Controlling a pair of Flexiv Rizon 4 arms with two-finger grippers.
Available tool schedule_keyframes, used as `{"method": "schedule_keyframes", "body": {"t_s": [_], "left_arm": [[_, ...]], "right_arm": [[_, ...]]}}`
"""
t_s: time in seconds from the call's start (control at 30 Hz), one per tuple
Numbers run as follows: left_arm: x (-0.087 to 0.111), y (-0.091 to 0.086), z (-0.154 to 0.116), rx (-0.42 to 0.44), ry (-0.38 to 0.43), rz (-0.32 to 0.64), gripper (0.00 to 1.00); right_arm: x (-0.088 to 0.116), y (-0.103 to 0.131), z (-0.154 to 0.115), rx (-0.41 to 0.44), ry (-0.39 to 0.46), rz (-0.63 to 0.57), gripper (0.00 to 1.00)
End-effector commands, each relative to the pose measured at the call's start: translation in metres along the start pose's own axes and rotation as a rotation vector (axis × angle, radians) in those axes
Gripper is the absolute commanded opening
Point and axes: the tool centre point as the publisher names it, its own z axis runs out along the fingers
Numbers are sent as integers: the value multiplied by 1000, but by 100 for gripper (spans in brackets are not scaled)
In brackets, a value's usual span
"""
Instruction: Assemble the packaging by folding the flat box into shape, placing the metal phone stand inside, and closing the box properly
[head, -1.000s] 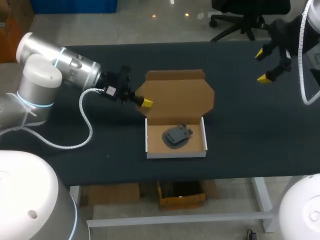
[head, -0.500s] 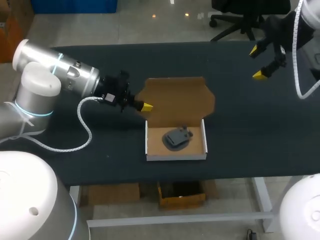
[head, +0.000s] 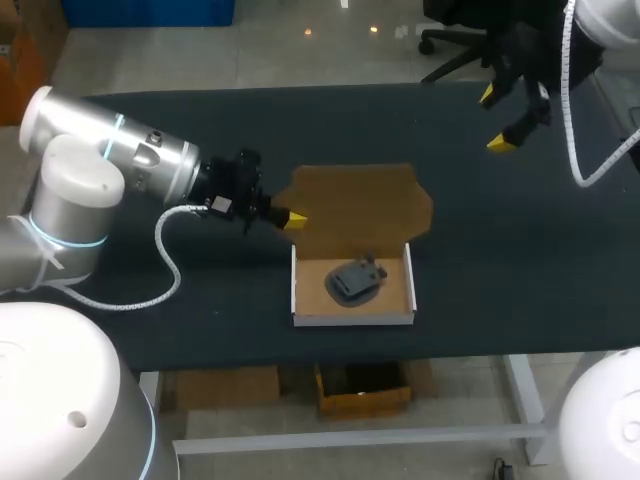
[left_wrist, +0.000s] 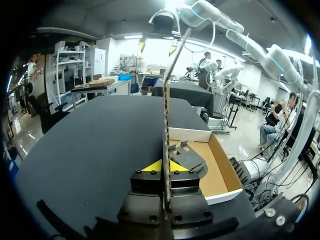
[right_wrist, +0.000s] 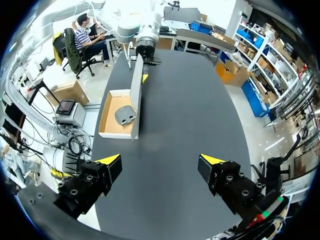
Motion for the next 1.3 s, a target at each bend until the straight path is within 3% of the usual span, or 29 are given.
{"method": "schedule_keyframes", "body": {"t_s": [0.03,1.3], "left_arm": [[4,0,-1,2,-15,5,0],[5,0,-4,16,-44,45,0]], "right_arm": [[-5,7,3,14,10,1,100],[-11,40,5,32,97,2,100]]}}
